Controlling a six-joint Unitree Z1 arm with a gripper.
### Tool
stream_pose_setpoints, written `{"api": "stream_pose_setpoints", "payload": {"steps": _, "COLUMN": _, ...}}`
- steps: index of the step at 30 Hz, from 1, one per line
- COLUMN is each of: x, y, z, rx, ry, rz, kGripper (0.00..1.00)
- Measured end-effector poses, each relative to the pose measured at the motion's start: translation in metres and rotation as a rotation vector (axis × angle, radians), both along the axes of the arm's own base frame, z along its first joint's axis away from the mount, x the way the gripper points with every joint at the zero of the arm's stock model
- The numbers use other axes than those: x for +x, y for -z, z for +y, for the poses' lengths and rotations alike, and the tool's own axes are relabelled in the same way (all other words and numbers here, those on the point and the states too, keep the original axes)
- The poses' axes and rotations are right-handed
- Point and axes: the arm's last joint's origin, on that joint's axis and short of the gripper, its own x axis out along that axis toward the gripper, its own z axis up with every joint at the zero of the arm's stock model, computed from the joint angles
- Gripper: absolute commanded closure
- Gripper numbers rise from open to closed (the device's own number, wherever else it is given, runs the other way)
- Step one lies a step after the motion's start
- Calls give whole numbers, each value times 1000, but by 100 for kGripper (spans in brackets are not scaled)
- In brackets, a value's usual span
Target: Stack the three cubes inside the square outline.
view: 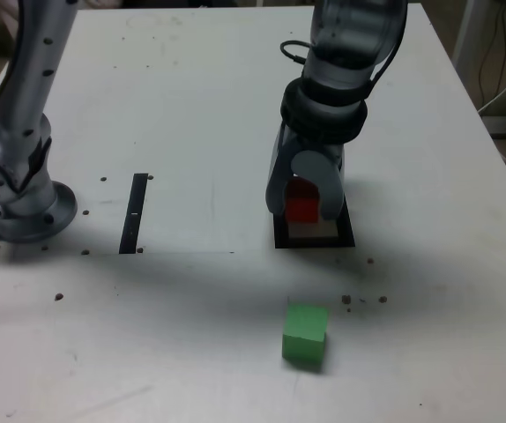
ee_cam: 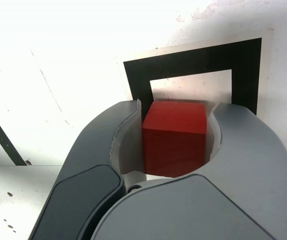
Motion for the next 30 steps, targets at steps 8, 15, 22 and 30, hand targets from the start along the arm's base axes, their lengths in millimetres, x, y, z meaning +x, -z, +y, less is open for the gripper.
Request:
{"api": "stream_pose_setpoints", "payload": {"steps": 8, "x": 2, "y": 2, "z": 1, "rx": -7, "ry": 6, "rz": -7, "kGripper": 60}}
{"api": "stream_pose_setpoints", "payload": {"steps": 15, "x": 3, "y": 2, "z": 2, "rx": -30, "ry": 21, "rz": -8, "kGripper": 21}}
{"api": "stream_pose_setpoints", "payload": {"steps": 22, "x": 3, "y": 3, "z": 3, "rx": -35, "ry": 23, "rz": -4, "kGripper": 1}}
{"api": "stream_pose_setpoints", "payload": {"steps": 30, "x": 3, "y": 1, "z": 4, "rx": -17, "ry": 27, "rz": -9, "kGripper": 1}}
